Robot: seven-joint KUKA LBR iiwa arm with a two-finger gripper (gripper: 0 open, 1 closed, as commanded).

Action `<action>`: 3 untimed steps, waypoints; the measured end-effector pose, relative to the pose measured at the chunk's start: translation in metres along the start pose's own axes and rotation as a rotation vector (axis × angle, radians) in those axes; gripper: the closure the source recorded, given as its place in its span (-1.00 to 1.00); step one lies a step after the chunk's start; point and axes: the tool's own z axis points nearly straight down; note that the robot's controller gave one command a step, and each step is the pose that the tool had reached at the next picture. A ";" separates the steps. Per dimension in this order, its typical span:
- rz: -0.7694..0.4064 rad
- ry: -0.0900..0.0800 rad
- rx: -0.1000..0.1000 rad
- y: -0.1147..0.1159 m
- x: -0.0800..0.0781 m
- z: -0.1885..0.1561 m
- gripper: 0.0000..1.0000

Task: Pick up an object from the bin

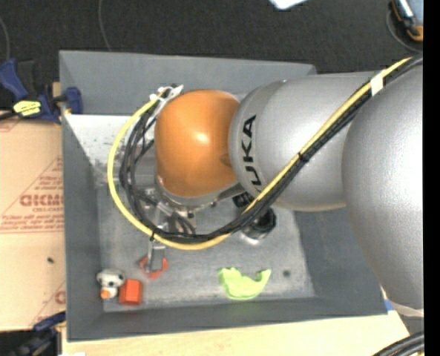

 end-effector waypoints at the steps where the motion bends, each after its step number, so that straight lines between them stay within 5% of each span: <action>1: 0.005 -0.008 -0.002 -0.001 -0.002 -0.005 -1.00; 2: -0.114 -0.006 -0.001 0.023 0.026 0.062 -1.00; 3: -0.291 -0.007 0.000 -0.021 0.038 0.066 -1.00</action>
Offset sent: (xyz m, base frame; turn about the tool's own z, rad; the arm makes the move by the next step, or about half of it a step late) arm -0.0441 0.0360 -0.0972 -0.1770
